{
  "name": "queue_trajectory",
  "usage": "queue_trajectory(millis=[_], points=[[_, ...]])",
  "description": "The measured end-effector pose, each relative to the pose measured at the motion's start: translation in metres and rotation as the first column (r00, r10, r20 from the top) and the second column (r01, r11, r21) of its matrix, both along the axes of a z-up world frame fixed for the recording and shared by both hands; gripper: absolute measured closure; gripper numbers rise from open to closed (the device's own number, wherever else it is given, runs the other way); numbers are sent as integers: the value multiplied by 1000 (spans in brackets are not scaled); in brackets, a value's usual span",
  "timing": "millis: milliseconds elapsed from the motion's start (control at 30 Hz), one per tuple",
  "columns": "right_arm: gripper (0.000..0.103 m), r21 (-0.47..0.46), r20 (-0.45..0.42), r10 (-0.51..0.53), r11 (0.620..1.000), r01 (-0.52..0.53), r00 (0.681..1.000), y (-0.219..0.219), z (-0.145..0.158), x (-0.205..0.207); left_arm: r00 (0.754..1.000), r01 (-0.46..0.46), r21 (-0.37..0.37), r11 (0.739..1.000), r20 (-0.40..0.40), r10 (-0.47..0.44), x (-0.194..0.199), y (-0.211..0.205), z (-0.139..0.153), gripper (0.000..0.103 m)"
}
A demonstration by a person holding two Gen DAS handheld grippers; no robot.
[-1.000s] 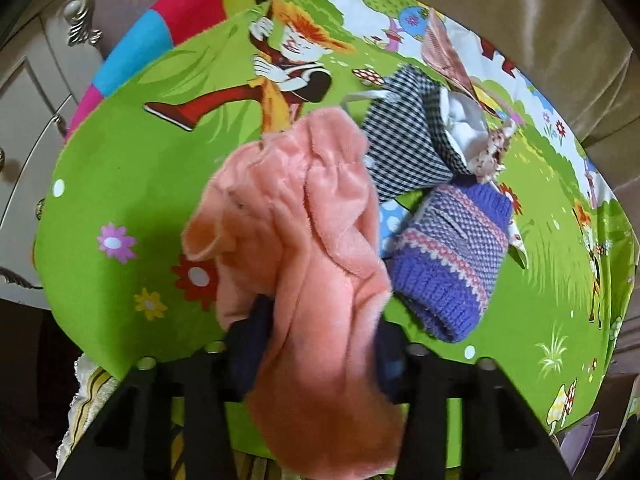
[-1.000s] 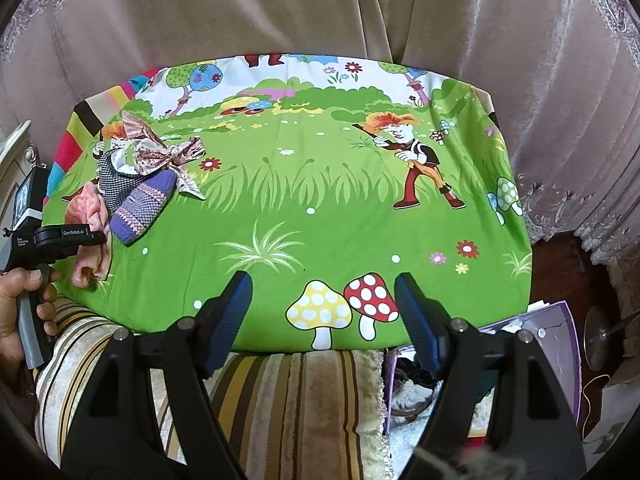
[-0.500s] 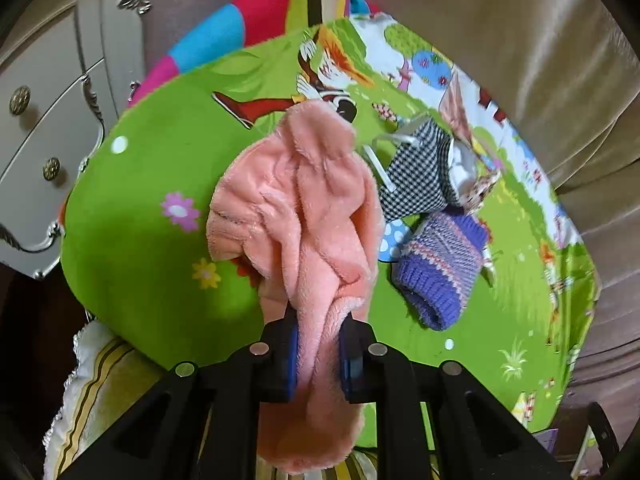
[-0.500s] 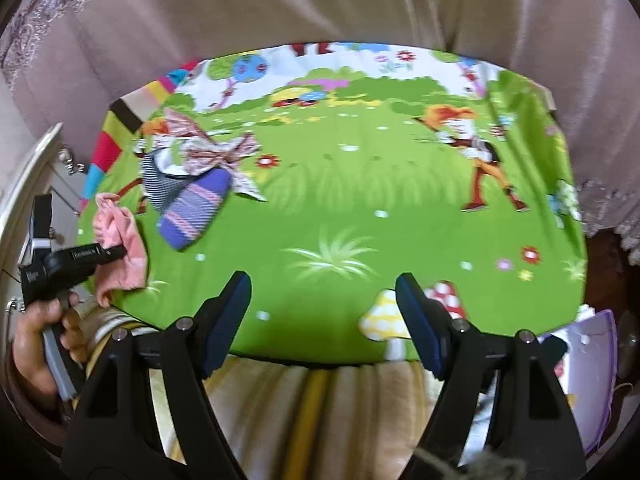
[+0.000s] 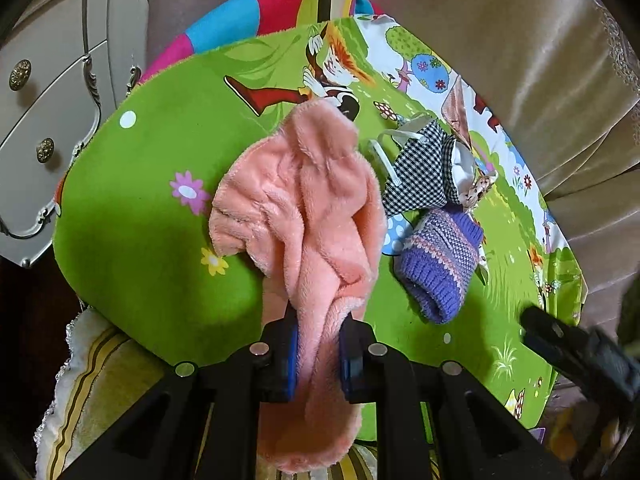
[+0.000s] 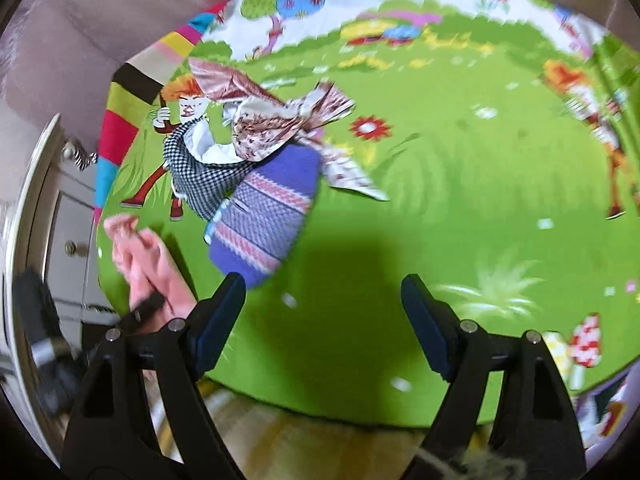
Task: Organize soft objects
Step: 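Grasp the purple striped mitten with the right tool while the left tool holds the pink cloth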
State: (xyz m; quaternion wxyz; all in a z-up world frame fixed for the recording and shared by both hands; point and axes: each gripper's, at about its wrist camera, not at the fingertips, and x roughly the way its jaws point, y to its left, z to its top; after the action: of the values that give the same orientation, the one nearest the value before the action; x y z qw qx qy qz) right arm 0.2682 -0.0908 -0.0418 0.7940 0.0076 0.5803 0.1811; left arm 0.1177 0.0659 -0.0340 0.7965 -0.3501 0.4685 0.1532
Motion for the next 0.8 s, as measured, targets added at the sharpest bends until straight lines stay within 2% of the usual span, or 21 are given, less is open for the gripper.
queue_trajectory(millis=[267,400,467,500,533,633,700,800], points=[[20,-38,-33,-21,999,19,999,49,-43,27,1000,15,0,1000,23,-15,1,2,-2,86],[20,-76,-1,-18,997,18,1000,63,-49,34,999,18,-10,1000,32,-18,2,2,-3,86],[21,-96,18,20,995,-18,1000,70,-52,34,998,23,-23,999,51,-22,3,2,-3,84],[32,-121,36,42,992,-37,998,74,-52,33,998,24,-29,999,56,-22,3,2,-3,78],[46,-146,63,84,987,-74,994,80,-51,30,998,23,-34,999,59,-21,3,2,-3,70],[72,-113,60,122,987,-115,991,80,-49,25,998,12,-39,999,59,-10,3,2,-3,56],[78,-110,63,146,984,-138,987,75,-44,19,998,4,-47,999,67,-1,1,3,-2,55],[80,-121,68,162,981,-153,984,62,-38,7,996,-16,-64,998,88,22,-3,6,-1,53]])
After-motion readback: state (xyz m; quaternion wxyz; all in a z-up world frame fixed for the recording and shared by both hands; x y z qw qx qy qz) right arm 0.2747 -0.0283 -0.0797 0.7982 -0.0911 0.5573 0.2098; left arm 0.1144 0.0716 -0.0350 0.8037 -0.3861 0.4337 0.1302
